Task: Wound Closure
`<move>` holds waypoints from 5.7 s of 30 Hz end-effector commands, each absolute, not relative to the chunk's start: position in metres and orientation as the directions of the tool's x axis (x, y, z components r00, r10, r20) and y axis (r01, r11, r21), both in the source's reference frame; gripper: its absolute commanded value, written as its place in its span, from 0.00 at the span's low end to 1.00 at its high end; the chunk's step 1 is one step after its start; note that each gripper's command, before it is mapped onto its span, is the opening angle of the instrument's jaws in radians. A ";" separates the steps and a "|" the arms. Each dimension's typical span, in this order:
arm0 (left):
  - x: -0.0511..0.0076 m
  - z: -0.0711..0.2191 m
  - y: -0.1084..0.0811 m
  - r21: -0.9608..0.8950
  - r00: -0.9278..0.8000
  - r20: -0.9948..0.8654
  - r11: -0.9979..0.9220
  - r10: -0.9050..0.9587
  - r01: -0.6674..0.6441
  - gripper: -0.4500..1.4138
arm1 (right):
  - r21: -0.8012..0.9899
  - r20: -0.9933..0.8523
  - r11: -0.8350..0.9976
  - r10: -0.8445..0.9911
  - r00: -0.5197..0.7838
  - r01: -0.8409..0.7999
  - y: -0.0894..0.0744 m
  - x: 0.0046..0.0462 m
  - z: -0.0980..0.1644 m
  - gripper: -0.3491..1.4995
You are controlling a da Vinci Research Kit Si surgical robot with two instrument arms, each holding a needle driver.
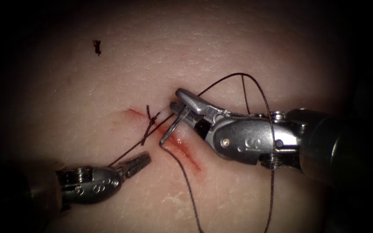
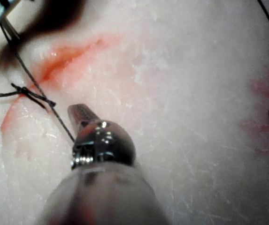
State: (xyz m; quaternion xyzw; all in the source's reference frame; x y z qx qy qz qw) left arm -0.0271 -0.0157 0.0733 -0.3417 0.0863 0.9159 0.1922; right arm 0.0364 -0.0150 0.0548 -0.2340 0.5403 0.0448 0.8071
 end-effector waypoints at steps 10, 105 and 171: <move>-0.0273 0.074 -0.017 0.023 -0.692 -0.660 -0.913 0.293 -0.408 0.00 | -0.331 -0.897 0.881 -0.182 0.403 -0.339 -0.014 0.0362 0.054 0.00; -0.0262 0.078 -0.016 -0.001 -0.721 -0.631 -0.930 0.285 -0.367 0.05 | 0.478 -0.853 0.798 0.522 0.026 -0.367 -0.012 0.0374 0.062 0.00; -0.0260 0.078 -0.016 -0.010 -0.731 -0.622 -0.937 0.280 -0.350 0.05 | 0.901 -0.431 0.422 0.898 -0.086 -0.101 -0.016 0.0412 0.063 0.00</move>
